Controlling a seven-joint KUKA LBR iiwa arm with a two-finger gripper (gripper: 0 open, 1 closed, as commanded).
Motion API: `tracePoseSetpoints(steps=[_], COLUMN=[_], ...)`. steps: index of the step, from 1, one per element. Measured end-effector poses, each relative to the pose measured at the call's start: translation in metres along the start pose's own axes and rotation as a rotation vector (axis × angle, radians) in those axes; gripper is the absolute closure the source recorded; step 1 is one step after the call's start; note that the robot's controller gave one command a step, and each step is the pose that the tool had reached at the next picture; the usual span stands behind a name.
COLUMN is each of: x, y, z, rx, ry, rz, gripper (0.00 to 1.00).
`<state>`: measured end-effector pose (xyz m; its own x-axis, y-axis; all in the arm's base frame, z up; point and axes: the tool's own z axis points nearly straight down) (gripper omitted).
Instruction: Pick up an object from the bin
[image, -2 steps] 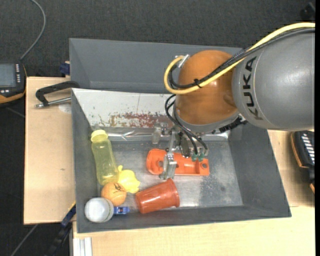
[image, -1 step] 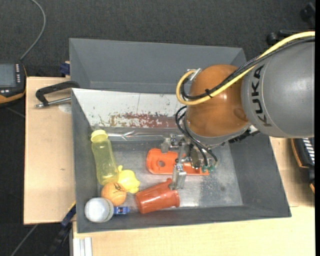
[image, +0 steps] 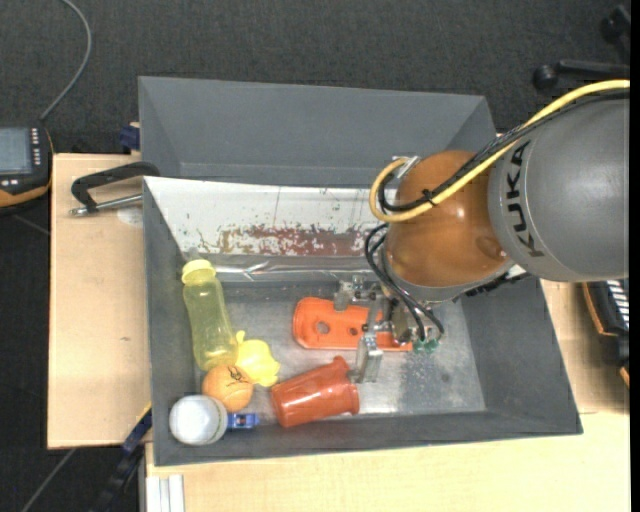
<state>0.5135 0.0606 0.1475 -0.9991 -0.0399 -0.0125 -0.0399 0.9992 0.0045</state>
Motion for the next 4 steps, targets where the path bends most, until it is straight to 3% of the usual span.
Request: tracePoseSetpoints(steps=[1,3,4], x=[-0.050,-0.051,-0.043], y=[-0.002,-0.002,-0.009], z=[0.047,0.046,0.035], rx=[0.000,0.000,0.000], ry=[0.015,0.018,0.006], rz=[-0.245,-0.245,-0.203], gripper=[1.00,1.00,1.00])
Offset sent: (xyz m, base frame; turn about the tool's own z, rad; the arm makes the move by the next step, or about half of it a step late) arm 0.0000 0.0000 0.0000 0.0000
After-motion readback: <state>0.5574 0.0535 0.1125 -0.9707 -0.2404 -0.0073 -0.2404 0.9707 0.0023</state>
